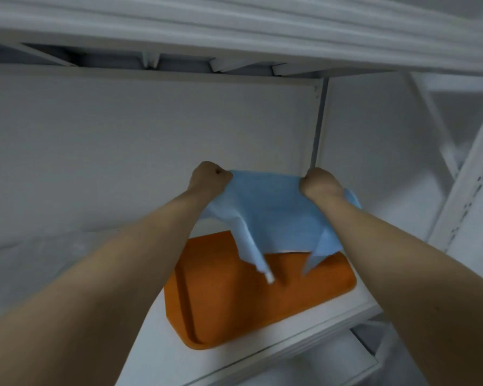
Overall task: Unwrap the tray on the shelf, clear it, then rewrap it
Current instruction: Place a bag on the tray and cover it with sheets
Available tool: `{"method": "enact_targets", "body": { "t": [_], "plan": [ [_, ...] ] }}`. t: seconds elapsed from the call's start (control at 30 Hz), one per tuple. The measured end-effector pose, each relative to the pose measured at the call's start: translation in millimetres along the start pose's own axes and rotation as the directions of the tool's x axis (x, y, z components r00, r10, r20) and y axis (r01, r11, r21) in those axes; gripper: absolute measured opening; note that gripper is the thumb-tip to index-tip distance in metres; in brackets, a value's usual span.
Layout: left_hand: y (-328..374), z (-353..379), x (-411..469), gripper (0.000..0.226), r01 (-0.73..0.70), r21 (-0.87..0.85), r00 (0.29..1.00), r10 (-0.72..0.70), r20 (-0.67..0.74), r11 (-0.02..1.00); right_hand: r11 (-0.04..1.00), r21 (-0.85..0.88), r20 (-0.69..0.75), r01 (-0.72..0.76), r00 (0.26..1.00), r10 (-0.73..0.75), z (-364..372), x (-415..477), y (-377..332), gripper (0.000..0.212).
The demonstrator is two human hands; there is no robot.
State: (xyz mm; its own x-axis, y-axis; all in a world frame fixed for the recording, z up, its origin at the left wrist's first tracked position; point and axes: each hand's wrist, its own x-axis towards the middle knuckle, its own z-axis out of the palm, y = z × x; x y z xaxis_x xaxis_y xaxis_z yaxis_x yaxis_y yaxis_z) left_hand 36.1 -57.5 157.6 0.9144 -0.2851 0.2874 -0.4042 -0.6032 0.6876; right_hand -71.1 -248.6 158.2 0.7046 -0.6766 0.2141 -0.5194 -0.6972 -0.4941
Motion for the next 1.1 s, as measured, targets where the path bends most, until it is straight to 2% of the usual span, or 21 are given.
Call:
{"method": "enact_targets", "body": {
  "t": [0.1, 0.2, 0.3, 0.37, 0.43, 0.47, 0.57, 0.67, 0.73, 0.77, 0.83, 0.93, 1.0, 1.1],
  "plan": [
    [2, -12, -1, 0.04, 0.131, -0.081, 0.99, -0.126, 0.068, 0.988, 0.965, -0.251, -0.082, 0.08, 0.991, -0.104, -3, 1, -2, 0.04],
    [3, -27, -1, 0.024, 0.231, -0.09, 0.959, -0.211, 0.191, 0.969, 0.887, -0.436, -0.149, 0.152, 0.96, -0.237, -6, 6, -8, 0.042],
    [2, -40, 4, 0.017, 0.275, 0.122, 0.886, -0.301, 0.352, 0.954, 0.819, -0.544, -0.131, 0.181, 0.946, -0.297, -7, 11, -16, 0.045],
    [1, -45, 4, 0.022, 0.297, 0.235, 0.808, -0.375, 0.454, 0.926, 0.79, -0.58, -0.075, 0.197, 0.953, -0.293, -4, 12, -18, 0.045],
    [-3, -44, 4, 0.036, 0.296, 0.353, 0.744, -0.446, 0.498, 0.888, 0.784, -0.584, 0.014, 0.213, 0.968, -0.252, 6, 13, -14, 0.042],
    [-8, -41, 5, 0.046, 0.248, 0.434, 0.744, -0.457, 0.488, 0.866, 0.786, -0.576, 0.059, 0.223, 0.971, -0.232, 13, 12, -10, 0.041],
    [-30, -21, 4, 0.07, 0.101, 0.593, 0.872, -0.358, 0.334, 0.799, 0.801, -0.539, 0.169, 0.259, 0.965, -0.199, 41, 12, 1, 0.037],
    [-52, 5, -2, 0.061, 0.034, 0.696, 0.937, -0.265, 0.228, 0.717, 0.816, -0.481, 0.292, 0.319, 0.937, -0.194, 68, 14, 13, 0.04],
    [-61, 25, -6, 0.058, -0.042, 0.75, 0.949, -0.208, 0.237, 0.661, 0.856, -0.379, 0.43, 0.35, 0.886, -0.172, 83, 14, 19, 0.057],
    [-62, 34, -8, 0.058, -0.074, 0.729, 0.942, -0.192, 0.275, 0.68, 0.867, -0.338, 0.481, 0.367, 0.859, -0.176, 89, 15, 21, 0.063],
    [-61, 51, -11, 0.052, -0.136, 0.603, 0.89, -0.171, 0.424, 0.786, 0.854, -0.285, 0.527, 0.436, 0.815, -0.24, 97, 15, 24, 0.053],
    [-56, 70, -20, 0.038, -0.136, 0.379, 0.727, -0.168, 0.666, 0.916, 0.861, -0.151, 0.634, 0.486, 0.716, -0.292, 105, 8, 28, 0.03],
    [-52, 82, -30, 0.029, -0.136, 0.342, 0.615, -0.191, 0.765, 0.93, 0.893, -0.044, 0.73, 0.448, 0.625, -0.277, 108, 1, 31, 0.027],
    [-53, 100, -42, 0.031, -0.212, 0.395, 0.494, -0.251, 0.832, 0.894, 0.896, -0.038, 0.81, 0.442, 0.539, -0.231, 116, -8, 35, 0.026]
  ]
}}
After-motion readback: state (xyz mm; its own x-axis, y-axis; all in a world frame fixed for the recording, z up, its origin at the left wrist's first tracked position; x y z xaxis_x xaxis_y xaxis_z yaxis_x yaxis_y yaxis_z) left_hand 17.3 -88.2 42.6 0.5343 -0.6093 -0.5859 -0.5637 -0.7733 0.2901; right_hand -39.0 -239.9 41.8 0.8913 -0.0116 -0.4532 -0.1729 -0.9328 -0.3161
